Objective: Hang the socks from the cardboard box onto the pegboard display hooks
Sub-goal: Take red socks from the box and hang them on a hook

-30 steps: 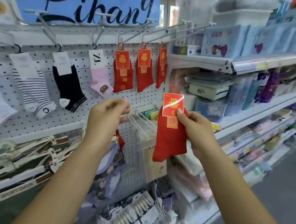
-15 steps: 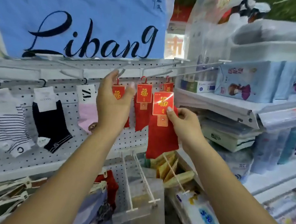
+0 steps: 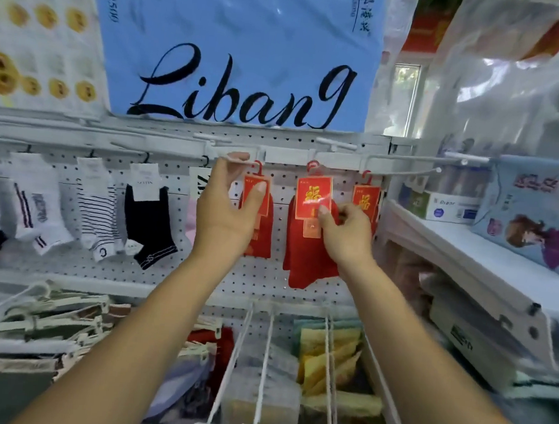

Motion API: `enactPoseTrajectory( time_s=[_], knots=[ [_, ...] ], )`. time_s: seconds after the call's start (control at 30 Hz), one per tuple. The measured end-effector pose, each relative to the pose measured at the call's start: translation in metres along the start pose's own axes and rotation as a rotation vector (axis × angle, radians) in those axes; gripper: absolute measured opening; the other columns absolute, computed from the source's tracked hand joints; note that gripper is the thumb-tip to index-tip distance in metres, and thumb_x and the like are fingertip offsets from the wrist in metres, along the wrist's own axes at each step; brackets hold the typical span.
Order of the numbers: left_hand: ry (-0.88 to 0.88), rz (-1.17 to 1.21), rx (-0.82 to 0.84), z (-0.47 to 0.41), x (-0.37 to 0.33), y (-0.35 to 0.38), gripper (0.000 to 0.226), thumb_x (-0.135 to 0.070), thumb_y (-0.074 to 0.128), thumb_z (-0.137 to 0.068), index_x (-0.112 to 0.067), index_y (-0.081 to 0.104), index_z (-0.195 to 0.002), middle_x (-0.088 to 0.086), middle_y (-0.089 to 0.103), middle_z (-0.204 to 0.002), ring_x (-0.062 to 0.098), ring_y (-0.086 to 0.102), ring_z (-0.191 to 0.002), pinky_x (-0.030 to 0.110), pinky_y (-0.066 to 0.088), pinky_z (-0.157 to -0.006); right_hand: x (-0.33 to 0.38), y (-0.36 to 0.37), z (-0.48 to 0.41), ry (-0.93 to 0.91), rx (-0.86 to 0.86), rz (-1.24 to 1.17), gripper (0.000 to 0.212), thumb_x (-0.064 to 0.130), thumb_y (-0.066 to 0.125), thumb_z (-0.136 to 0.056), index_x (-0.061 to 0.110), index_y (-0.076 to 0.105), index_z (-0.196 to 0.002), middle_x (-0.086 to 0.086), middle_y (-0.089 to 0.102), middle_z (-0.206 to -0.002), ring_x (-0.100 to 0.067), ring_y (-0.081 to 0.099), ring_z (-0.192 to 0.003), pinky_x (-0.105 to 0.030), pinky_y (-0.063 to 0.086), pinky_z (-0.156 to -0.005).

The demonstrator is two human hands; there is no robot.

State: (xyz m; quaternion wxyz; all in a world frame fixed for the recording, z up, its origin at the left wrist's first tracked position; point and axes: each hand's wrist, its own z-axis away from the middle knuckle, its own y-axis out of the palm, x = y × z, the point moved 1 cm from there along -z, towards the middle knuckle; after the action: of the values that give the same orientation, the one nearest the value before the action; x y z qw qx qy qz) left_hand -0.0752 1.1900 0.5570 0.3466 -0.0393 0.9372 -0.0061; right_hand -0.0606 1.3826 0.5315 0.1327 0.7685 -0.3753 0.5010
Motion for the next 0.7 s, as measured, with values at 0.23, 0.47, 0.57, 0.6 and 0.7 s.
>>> enactPoseTrajectory(
  time_s=[0.23,0.47,0.57,0.6,0.7],
  knots=[
    [-0.022,-0.155,0.014,0.005,-0.006,-0.001,0.045,-0.016,0.068,-0.097,-0.020,0.048,-0.137,-0.011,0.058,-0.139,0.004,0.051,-0.133,0.035,0.039,-0.117,-0.014,0.012,-0.016,0.072,0.090,0.013,0.033,0.031,0.066,-0.096,0.006,0.065,-0.118,-0.007,0.069,-0.113,-0.023,0.066,-0.096,-0.027,0.049,-0.066],
    [-0.096,-0.247,0.062,0.006,-0.014,-0.006,0.049,-0.025,0.067,-0.097,-0.030,0.043,-0.140,-0.015,0.055,-0.143,0.003,0.047,-0.135,0.056,0.050,-0.104,-0.016,0.015,-0.024,0.078,0.144,0.034,0.025,0.031,0.068,-0.095,0.008,0.064,-0.107,-0.007,0.070,-0.104,-0.028,0.068,-0.098,-0.040,0.057,-0.084],
    [-0.085,-0.255,0.097,0.006,-0.015,-0.010,0.051,-0.025,0.069,-0.096,-0.030,0.043,-0.140,-0.015,0.053,-0.146,0.002,0.046,-0.137,0.048,0.041,-0.115,-0.018,0.012,-0.016,0.052,0.164,0.035,0.038,0.036,0.069,-0.094,0.008,0.060,-0.118,-0.006,0.066,-0.112,-0.026,0.065,-0.103,-0.039,0.056,-0.086],
    [-0.084,-0.251,0.111,0.005,-0.015,-0.011,0.052,-0.025,0.070,-0.095,-0.029,0.043,-0.140,-0.013,0.052,-0.148,0.003,0.045,-0.139,0.044,0.037,-0.118,-0.018,0.011,-0.012,0.043,0.169,0.019,0.043,0.038,0.069,-0.093,0.008,0.057,-0.122,-0.007,0.065,-0.117,-0.024,0.064,-0.104,-0.039,0.055,-0.088],
    [-0.103,-0.238,0.142,0.004,-0.018,-0.015,0.052,-0.026,0.071,-0.095,-0.032,0.044,-0.139,-0.013,0.051,-0.149,0.002,0.043,-0.141,0.034,0.033,-0.116,-0.016,0.001,0.006,-0.014,0.155,-0.043,0.053,0.043,0.071,-0.090,0.012,0.053,-0.129,0.000,0.063,-0.120,-0.017,0.061,-0.107,-0.031,0.051,-0.089]
  ],
)
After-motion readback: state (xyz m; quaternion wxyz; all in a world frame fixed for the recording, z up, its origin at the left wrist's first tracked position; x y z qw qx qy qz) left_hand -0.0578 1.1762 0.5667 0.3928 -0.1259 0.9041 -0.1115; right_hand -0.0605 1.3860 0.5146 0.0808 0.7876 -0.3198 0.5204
